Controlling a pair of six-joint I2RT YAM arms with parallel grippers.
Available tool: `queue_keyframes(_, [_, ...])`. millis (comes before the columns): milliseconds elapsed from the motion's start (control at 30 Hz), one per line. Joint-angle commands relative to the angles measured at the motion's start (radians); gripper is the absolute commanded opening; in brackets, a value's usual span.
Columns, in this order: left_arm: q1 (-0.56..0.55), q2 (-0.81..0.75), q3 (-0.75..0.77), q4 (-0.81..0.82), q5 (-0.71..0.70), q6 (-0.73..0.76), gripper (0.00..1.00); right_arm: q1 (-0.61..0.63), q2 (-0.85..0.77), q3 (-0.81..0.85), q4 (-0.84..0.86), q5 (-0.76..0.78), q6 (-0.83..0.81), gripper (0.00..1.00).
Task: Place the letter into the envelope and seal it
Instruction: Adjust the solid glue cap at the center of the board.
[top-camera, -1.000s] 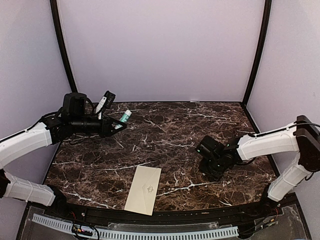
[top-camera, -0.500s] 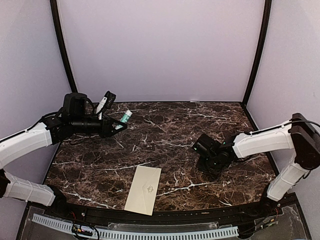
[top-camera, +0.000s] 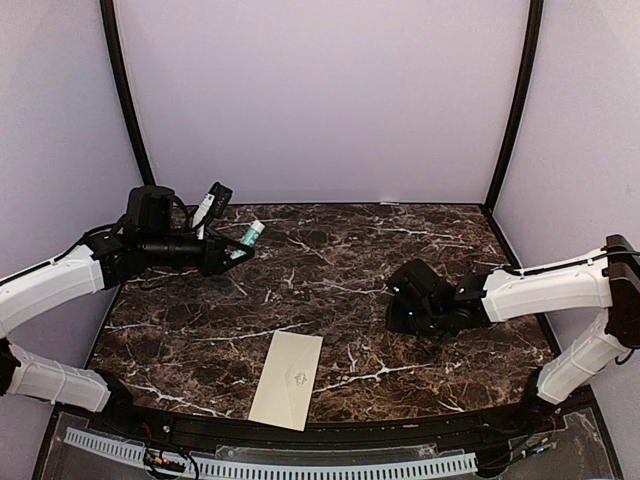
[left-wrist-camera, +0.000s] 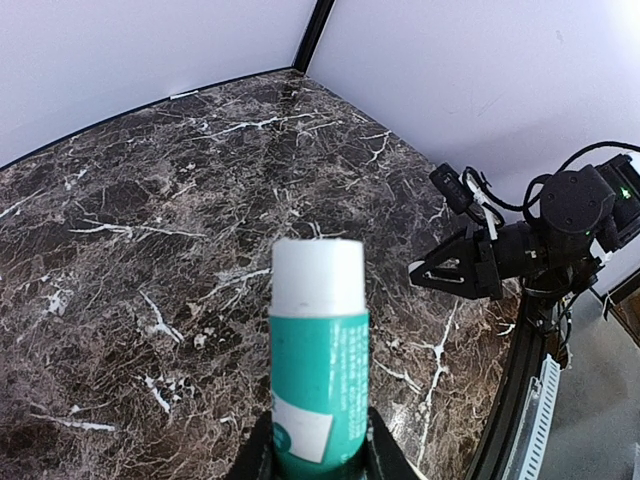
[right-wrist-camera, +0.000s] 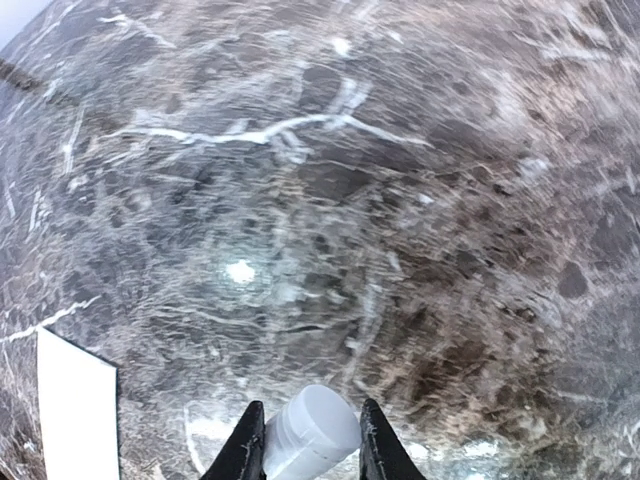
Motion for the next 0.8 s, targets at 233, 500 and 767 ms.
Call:
queue_keyframes(233, [-0.007,0.007,-0.015,0.003,-0.003,0.016,0.0,0.101,0.057,-0.038,0.242,0.139,-0.311,0.16])
queue_keyframes(500, [-0.01,0.015,-0.015,0.003,0.003,0.014,0.0,0.149,0.135,-0.069,0.338,0.146,-0.389,0.19])
queue_keyframes(767, [-0.011,0.015,-0.015,0.003,0.003,0.014,0.0,0.2,0.199,-0.072,0.355,0.165,-0.401,0.2])
